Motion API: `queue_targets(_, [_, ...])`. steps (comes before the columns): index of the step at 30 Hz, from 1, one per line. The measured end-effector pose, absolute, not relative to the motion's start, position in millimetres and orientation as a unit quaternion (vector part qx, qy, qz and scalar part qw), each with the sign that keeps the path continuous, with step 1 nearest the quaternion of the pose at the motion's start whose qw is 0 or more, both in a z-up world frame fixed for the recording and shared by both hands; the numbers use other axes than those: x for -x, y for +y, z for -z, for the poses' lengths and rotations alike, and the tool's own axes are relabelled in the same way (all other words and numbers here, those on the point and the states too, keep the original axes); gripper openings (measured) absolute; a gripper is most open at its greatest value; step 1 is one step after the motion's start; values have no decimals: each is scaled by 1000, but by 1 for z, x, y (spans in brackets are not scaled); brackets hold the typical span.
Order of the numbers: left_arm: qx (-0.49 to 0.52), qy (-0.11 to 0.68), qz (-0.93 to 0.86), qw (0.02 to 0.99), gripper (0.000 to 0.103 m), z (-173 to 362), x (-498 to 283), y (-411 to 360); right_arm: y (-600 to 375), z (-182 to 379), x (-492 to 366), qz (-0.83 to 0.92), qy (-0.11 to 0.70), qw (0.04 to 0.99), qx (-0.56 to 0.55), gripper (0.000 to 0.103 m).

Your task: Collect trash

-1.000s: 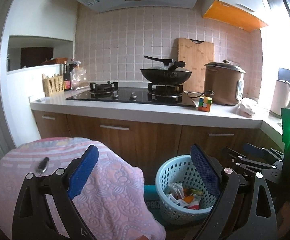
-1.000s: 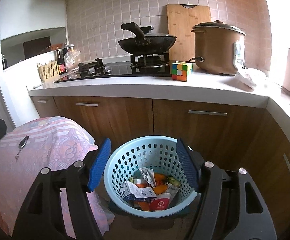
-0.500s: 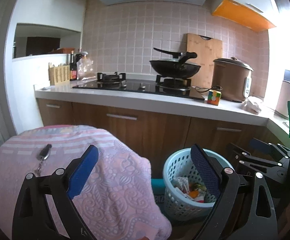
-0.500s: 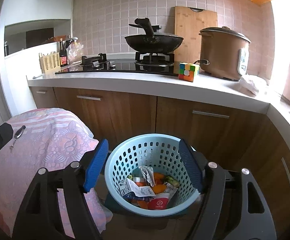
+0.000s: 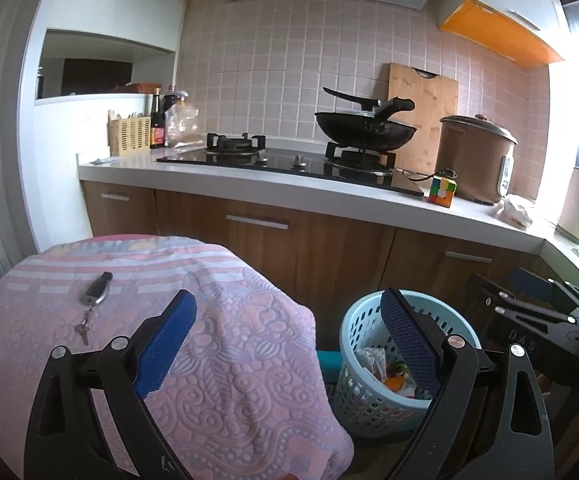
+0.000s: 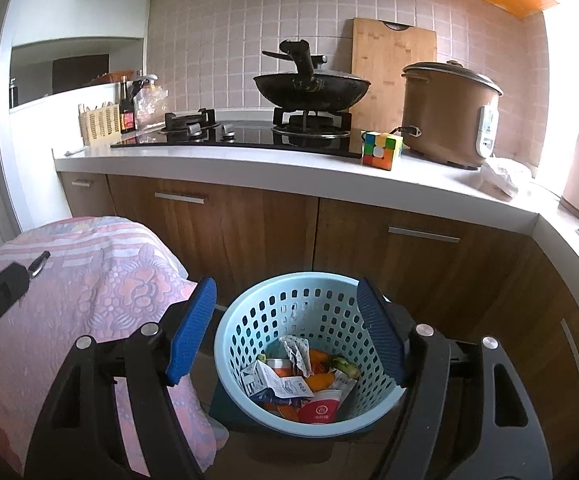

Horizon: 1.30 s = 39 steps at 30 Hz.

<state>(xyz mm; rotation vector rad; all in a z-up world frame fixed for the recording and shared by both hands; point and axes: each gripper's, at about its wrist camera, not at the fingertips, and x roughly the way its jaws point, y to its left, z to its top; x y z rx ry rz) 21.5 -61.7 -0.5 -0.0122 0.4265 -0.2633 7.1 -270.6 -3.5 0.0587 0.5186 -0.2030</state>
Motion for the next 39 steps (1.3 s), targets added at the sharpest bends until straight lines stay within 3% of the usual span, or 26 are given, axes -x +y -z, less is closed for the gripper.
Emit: queue_targets(39, [3,214,115,970,91,-2,-16,-60,-271,-8,0,101,225,968,-41,71])
